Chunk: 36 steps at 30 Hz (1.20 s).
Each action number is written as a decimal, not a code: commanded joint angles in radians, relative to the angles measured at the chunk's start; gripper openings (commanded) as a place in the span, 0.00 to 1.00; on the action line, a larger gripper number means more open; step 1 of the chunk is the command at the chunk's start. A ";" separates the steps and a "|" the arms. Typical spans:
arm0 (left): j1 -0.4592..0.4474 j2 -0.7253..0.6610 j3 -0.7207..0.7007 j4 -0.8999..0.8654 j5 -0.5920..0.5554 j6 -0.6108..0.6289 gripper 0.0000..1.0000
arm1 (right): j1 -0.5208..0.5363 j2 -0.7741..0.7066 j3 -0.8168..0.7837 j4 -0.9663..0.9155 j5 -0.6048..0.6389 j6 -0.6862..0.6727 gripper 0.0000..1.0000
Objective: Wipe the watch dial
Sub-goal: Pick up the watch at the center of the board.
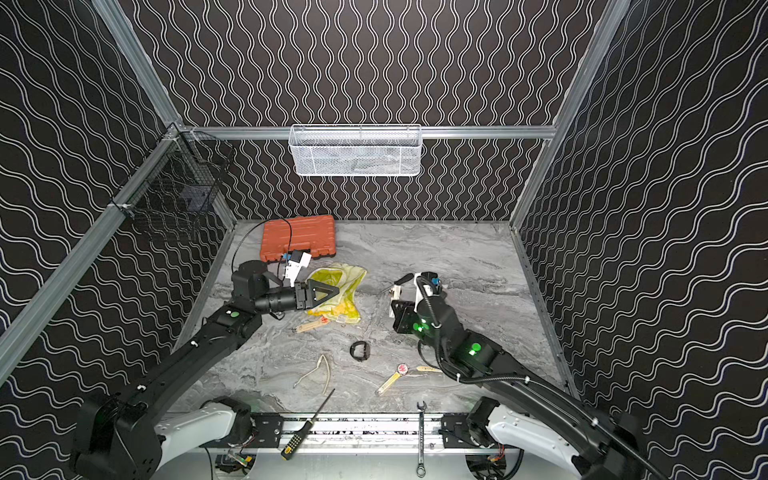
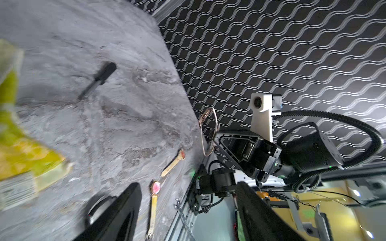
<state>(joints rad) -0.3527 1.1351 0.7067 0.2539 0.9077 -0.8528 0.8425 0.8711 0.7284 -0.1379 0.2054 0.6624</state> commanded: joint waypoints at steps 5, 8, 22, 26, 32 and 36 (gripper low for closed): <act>-0.050 0.046 -0.068 0.712 0.095 -0.332 0.76 | -0.001 -0.088 0.047 0.241 -0.149 -0.133 0.13; -0.062 0.107 -0.071 0.950 0.106 -0.437 0.74 | -0.002 -0.076 0.077 0.292 -0.220 -0.126 0.12; -0.105 0.168 -0.032 1.043 0.108 -0.462 0.68 | -0.002 0.018 0.093 0.402 -0.370 -0.086 0.12; -0.123 0.079 -0.028 0.769 0.076 -0.275 0.64 | -0.002 0.039 0.092 0.424 -0.374 -0.088 0.12; -0.170 -0.050 0.092 0.163 -0.005 0.123 0.59 | 0.001 0.069 0.098 0.460 -0.397 -0.080 0.12; -0.184 -0.052 0.108 0.100 -0.030 0.167 0.53 | 0.001 0.089 0.107 0.477 -0.420 -0.071 0.11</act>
<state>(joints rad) -0.5316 1.0801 0.8059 0.5274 0.9134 -0.8146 0.8425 0.9539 0.8246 0.2710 -0.1932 0.5694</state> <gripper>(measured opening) 0.540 0.116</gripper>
